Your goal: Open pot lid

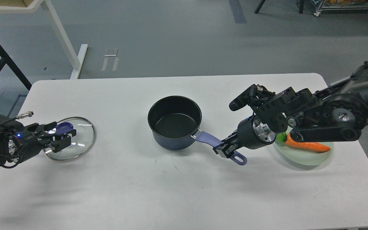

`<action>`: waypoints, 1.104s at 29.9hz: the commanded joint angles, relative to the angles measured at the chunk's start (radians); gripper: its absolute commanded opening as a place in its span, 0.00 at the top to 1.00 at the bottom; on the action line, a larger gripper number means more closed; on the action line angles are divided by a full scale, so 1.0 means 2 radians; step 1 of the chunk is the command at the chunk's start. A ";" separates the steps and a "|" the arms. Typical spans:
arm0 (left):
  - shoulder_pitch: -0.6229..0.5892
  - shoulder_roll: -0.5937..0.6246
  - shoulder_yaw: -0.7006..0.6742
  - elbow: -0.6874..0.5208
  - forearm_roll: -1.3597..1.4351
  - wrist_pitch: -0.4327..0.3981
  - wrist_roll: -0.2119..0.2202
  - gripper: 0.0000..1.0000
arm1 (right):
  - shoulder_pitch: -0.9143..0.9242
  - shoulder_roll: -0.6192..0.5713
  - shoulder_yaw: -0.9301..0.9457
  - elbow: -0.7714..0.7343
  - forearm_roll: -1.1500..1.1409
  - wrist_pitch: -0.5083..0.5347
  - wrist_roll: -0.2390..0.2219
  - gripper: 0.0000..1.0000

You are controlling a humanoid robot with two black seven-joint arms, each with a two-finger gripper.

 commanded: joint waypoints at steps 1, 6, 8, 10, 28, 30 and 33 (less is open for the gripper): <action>-0.003 0.001 -0.007 -0.002 -0.002 0.000 0.000 0.07 | -0.001 -0.001 0.000 0.000 0.000 -0.001 0.000 0.82; -0.011 0.005 -0.009 -0.002 -0.092 -0.001 0.000 0.01 | -0.001 -0.005 0.004 0.000 0.002 -0.002 0.000 0.65; -0.022 0.005 -0.008 -0.002 -0.141 -0.005 0.000 0.01 | -0.001 -0.006 0.007 0.000 0.002 -0.001 0.000 0.54; -0.038 0.006 -0.007 -0.002 -0.181 -0.016 0.000 0.01 | -0.001 -0.006 0.007 0.000 0.002 -0.002 0.000 0.42; -0.090 -0.038 -0.020 0.008 -0.518 -0.097 0.000 0.01 | -0.148 -0.111 0.313 -0.113 0.058 -0.003 0.000 0.01; -0.091 -0.052 -0.035 0.017 -0.556 -0.098 0.000 0.01 | -0.185 -0.121 0.389 -0.128 0.061 -0.005 0.000 0.01; -0.090 -0.077 -0.073 0.034 -0.615 -0.104 0.000 0.01 | -0.256 -0.121 0.505 -0.159 0.080 -0.006 0.000 0.00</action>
